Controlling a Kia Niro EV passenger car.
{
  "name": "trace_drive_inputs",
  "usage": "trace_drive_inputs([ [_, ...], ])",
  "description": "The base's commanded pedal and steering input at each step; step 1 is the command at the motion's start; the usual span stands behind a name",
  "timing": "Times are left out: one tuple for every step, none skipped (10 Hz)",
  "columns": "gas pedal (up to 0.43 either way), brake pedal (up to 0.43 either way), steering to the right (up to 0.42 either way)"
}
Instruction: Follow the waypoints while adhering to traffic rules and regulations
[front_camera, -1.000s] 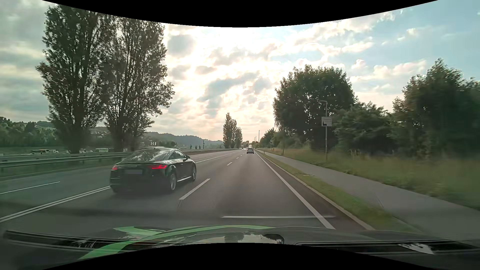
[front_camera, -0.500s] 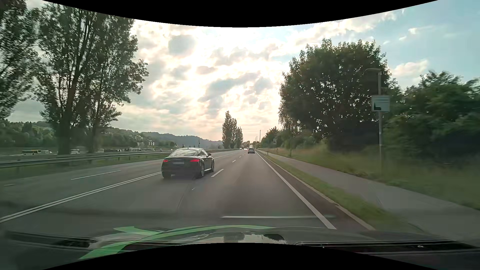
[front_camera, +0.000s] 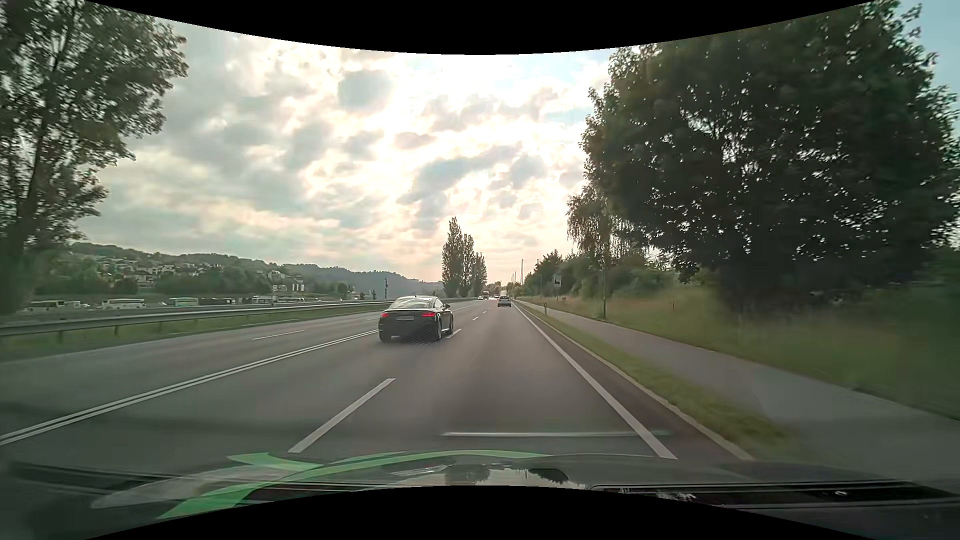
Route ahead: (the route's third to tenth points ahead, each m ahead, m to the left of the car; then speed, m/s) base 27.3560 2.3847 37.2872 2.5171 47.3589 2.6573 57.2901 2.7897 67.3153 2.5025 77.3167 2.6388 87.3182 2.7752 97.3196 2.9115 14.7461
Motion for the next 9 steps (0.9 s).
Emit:
trace_drive_inputs([
  [0.169,0.0,-0.001],
  [0.169,0.0,-0.001],
  [0.169,0.0,-0.001],
  [0.169,0.0,-0.001],
  [0.157,0.0,0.0],
  [0.157,0.0,0.0],
  [0.15,0.0,0.001],
  [0.138,0.0,0.001],
  [0.13,0.0,0.001],
])
